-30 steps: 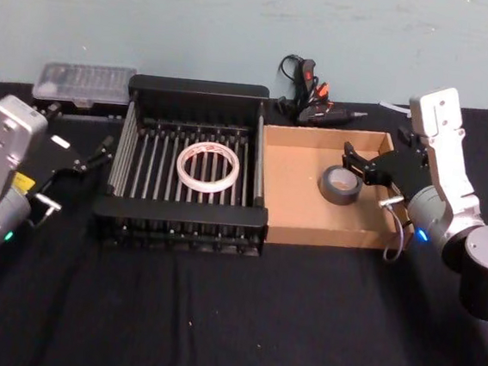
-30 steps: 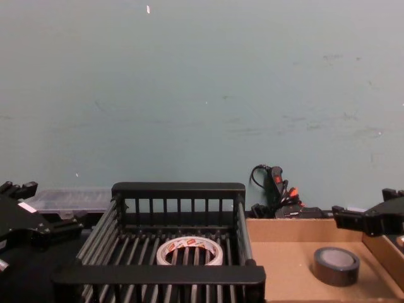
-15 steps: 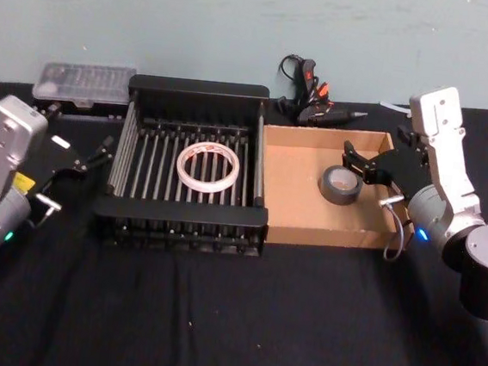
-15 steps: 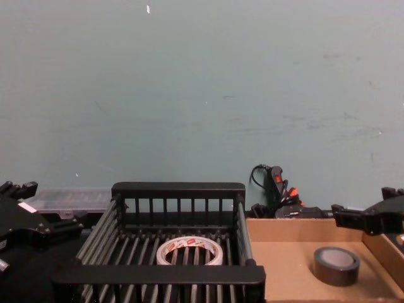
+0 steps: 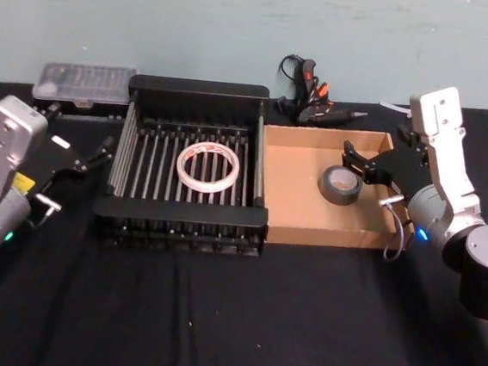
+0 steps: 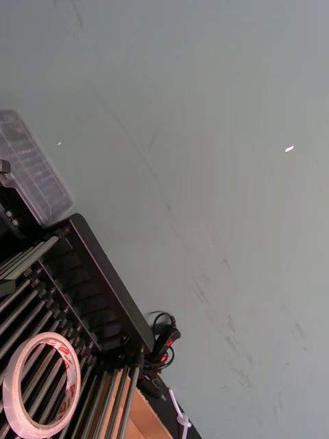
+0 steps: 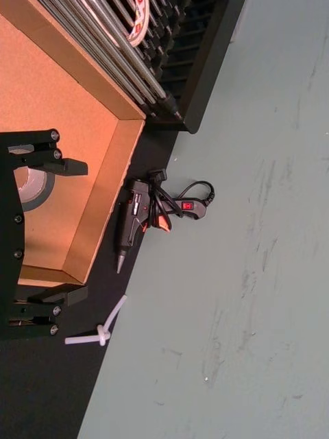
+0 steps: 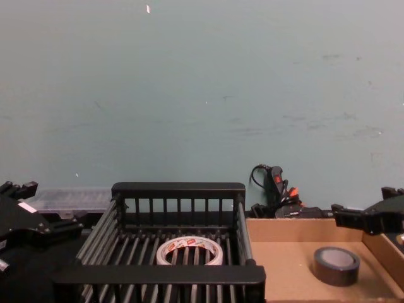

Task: Pick up the white tape and place it into the black box , Pick up the silver tape and place it into the brown box.

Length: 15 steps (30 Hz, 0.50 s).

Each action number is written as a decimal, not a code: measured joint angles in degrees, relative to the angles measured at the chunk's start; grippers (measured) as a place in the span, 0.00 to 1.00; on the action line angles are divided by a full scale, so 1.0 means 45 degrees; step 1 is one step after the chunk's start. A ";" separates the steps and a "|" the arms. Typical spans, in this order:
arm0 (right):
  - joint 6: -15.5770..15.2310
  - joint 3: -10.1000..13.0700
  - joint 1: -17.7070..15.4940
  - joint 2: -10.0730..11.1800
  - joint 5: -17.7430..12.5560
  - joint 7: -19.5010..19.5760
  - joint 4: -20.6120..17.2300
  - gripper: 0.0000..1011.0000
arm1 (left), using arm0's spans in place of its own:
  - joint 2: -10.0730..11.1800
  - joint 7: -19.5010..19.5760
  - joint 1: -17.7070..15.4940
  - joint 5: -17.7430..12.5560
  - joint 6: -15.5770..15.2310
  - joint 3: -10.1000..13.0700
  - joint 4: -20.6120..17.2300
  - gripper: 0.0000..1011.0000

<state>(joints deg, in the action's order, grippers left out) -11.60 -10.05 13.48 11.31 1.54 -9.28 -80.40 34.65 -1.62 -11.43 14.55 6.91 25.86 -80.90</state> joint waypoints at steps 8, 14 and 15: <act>-0.0001 0.0000 0.0000 0.0001 -0.0003 0.0000 0.0000 0.99 | 0.0000 0.0000 0.0000 0.0000 0.0000 0.0000 -0.0001 0.99; -0.0002 0.0000 0.0000 0.0001 -0.0003 0.0000 0.0000 0.99 | 0.0000 0.0000 0.0000 -0.0001 0.0000 0.0000 -0.0001 0.99; -0.0002 0.0000 0.0000 0.0000 -0.0003 0.0000 0.0000 0.99 | 0.0000 0.0000 0.0000 0.0000 0.0000 0.0001 0.0000 0.99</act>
<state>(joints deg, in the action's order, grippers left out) -11.61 -10.05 13.48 11.30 1.53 -9.28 -80.39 34.65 -1.62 -11.43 14.55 6.91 25.86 -80.90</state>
